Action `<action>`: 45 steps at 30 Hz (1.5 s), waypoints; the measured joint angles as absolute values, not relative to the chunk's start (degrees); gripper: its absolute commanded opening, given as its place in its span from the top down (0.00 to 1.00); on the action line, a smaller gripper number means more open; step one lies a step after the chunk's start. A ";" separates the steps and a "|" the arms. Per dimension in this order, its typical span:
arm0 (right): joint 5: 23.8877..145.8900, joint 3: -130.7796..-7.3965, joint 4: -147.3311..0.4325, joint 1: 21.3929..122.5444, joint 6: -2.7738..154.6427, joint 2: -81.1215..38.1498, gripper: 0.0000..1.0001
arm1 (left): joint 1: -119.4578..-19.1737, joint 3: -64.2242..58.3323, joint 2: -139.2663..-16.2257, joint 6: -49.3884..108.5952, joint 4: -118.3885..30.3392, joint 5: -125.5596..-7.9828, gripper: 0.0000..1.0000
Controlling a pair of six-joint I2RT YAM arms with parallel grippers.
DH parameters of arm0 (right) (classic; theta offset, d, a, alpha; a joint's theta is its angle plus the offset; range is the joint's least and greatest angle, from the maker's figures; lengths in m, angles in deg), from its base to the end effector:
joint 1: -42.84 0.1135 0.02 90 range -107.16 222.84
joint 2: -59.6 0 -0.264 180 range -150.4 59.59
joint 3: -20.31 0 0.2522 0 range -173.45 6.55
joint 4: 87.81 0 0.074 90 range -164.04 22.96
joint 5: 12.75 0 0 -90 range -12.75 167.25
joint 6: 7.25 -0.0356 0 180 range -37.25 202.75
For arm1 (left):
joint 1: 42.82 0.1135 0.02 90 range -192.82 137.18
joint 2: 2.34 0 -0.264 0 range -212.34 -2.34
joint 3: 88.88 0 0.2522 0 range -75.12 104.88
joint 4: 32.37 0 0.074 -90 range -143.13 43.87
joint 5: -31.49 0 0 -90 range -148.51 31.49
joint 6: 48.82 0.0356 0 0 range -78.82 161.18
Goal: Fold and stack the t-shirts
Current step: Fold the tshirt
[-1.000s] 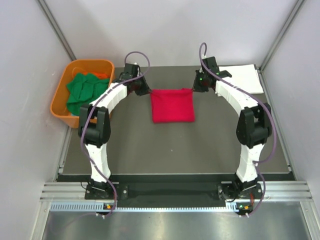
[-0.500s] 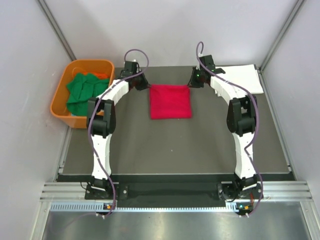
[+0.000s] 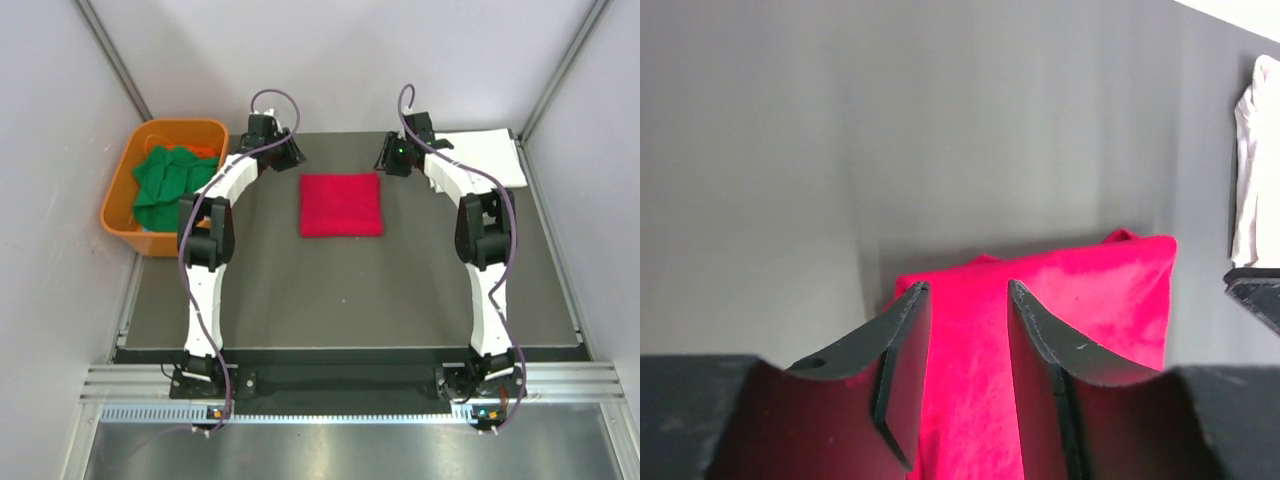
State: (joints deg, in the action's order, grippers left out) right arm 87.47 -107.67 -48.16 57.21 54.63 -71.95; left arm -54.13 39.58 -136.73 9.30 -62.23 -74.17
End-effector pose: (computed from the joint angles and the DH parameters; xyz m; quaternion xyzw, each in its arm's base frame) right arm 0.5082 0.1367 0.2207 0.0743 0.9118 0.2195 0.3389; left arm 0.5309 -0.1160 0.2128 -0.0964 0.8788 -0.2789 0.3751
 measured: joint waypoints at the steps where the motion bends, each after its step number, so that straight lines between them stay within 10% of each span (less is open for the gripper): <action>1: 87.75 -106.68 -48.48 57.10 54.94 -71.54 0.47 | -54.15 39.43 -136.38 9.57 -62.38 -74.19 0.58; 29: 107.27 -104.28 -52.88 52.82 68.99 -77.98 0.48 | -55.53 31.05 -138.41 10.70 -57.26 -80.97 0.64; 33: 108.84 -106.05 -55.50 52.62 66.85 -80.02 0.54 | -55.33 32.41 -139.35 10.66 -56.26 -80.75 0.64; 39: 110.02 -106.51 -58.17 52.14 62.96 -82.01 0.92 | -54.94 33.04 -140.42 9.81 -54.97 -80.68 0.64; 45: 111.25 -106.42 -59.83 51.20 58.41 -82.90 0.99 | -54.76 35.73 -142.32 8.71 -54.58 -80.51 0.63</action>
State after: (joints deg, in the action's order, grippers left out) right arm 111.25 -106.42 -59.83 51.20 58.41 -82.90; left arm -54.76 35.73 -142.32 8.71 -54.58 -80.51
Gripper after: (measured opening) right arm 0.034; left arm 0.362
